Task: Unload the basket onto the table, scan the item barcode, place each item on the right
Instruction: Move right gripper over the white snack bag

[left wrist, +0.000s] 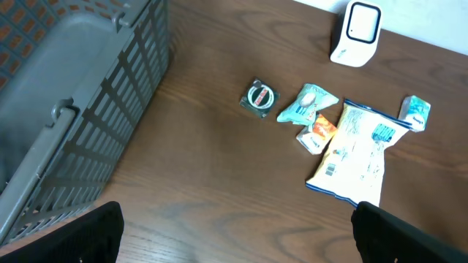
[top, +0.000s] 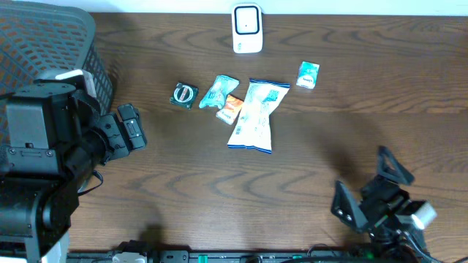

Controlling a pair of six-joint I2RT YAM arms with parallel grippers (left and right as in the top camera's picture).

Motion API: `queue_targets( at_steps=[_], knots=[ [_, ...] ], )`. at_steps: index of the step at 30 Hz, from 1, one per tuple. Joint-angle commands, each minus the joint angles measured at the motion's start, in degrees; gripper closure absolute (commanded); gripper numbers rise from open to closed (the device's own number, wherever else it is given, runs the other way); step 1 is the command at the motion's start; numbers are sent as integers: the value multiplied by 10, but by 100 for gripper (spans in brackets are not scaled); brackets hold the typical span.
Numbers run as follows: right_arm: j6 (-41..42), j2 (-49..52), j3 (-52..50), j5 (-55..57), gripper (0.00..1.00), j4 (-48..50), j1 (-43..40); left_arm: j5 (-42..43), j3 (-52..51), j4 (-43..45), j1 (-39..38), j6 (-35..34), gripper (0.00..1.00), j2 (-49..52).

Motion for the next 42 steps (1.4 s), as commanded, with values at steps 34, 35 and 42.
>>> queue_targets(
  at_steps=[34,35,42],
  knots=[
    [-90,856,659,-443,1,-476,70,-3,4,-2,2,1,2,0],
    [-91,860,659,-436,1,-475,76,-3,4,-2,2,1,2,0],
    [-88,867,659,-71,5,-648,142,-3,4,-2,2,1,2,0]
  ],
)
